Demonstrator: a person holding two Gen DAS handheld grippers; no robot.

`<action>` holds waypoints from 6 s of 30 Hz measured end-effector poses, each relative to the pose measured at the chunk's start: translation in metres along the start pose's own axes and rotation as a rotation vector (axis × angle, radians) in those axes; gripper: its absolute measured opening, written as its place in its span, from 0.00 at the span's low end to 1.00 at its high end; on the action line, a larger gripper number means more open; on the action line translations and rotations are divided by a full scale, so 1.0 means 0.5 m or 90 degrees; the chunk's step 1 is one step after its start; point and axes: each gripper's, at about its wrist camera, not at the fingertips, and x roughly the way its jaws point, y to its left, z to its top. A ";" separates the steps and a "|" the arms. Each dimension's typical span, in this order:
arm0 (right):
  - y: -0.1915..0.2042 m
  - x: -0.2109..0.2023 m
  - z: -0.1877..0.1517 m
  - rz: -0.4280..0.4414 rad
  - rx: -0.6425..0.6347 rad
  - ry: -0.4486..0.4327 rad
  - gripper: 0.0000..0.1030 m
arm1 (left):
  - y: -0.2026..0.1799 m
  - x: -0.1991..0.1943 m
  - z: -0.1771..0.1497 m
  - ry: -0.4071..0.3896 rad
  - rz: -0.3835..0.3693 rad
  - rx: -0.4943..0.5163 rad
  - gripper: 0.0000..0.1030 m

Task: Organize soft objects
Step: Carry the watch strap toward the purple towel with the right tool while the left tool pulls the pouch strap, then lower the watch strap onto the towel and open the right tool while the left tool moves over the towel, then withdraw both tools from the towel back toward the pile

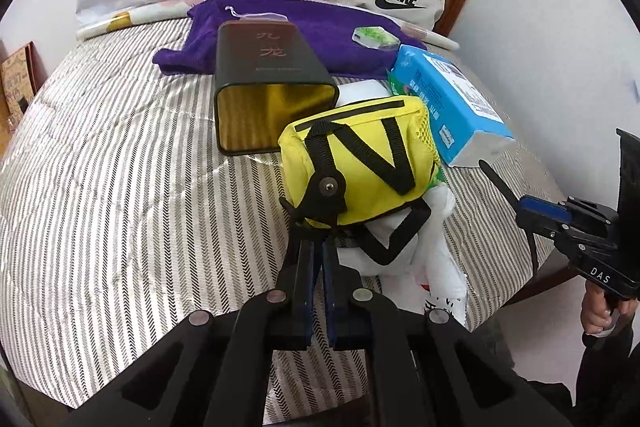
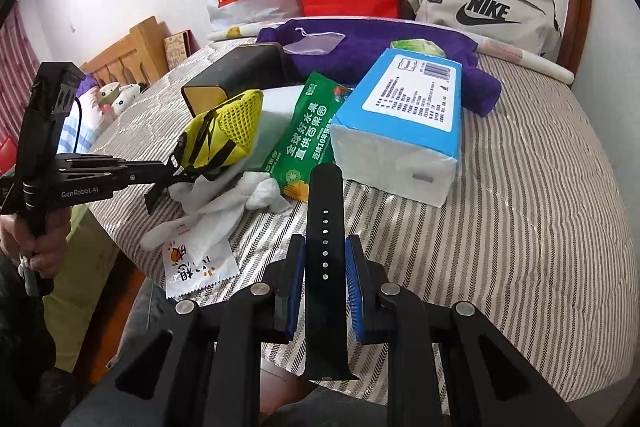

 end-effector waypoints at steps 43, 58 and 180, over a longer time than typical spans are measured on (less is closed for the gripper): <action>-0.029 -0.036 0.026 0.000 0.006 -0.019 0.20 | -0.005 -0.051 0.012 -0.034 0.045 0.027 0.18; -0.030 -0.048 0.069 -0.003 -0.003 -0.039 0.20 | -0.003 -0.084 0.044 -0.062 0.039 0.019 0.18; -0.050 -0.022 0.188 0.015 0.045 -0.034 0.69 | 0.011 -0.017 0.137 0.002 0.035 -0.044 0.46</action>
